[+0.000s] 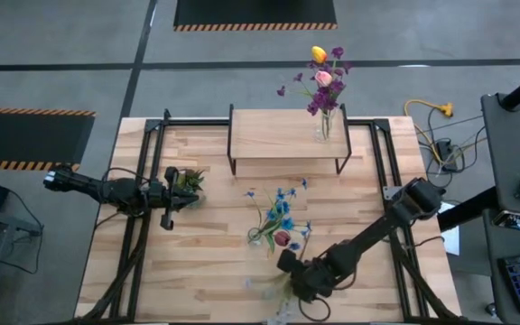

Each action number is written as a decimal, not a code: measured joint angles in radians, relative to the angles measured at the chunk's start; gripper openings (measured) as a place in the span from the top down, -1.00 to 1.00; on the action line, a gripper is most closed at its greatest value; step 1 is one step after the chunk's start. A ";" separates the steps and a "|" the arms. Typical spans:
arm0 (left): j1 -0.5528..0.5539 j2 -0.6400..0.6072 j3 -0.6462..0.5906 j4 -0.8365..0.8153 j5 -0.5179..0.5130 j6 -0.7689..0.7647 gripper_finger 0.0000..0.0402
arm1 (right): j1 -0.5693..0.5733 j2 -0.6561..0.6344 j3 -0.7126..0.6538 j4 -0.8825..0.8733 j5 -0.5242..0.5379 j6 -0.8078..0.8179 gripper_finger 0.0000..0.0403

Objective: Pick and place flowers into a vace then onto a shelf
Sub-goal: Put the white flower into the transparent vase

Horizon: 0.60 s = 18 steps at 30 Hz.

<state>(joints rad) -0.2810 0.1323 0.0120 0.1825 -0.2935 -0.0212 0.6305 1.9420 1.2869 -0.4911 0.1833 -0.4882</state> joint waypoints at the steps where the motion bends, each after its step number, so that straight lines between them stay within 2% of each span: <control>1: 0.000 0.000 0.000 0.000 0.000 0.000 1.00 | 0.001 -0.013 0.000 -0.001 0.020 0.023 0.93; 6: 0.000 0.000 0.000 0.000 0.000 0.000 1.00 | -0.002 -0.093 -0.004 0.012 0.044 0.112 0.94; 12: 0.000 -0.002 0.000 0.008 0.000 0.000 1.00 | -0.008 -0.189 -0.014 0.146 0.064 0.192 0.94; 18: 0.000 -0.002 0.000 0.009 -0.001 0.000 1.00 | -0.038 -0.234 -0.055 0.474 0.086 0.323 0.94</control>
<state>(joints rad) -0.2808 0.1300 0.0120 0.1919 -0.2944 -0.0212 0.5924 1.7084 1.2317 -0.0169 0.2691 -0.1655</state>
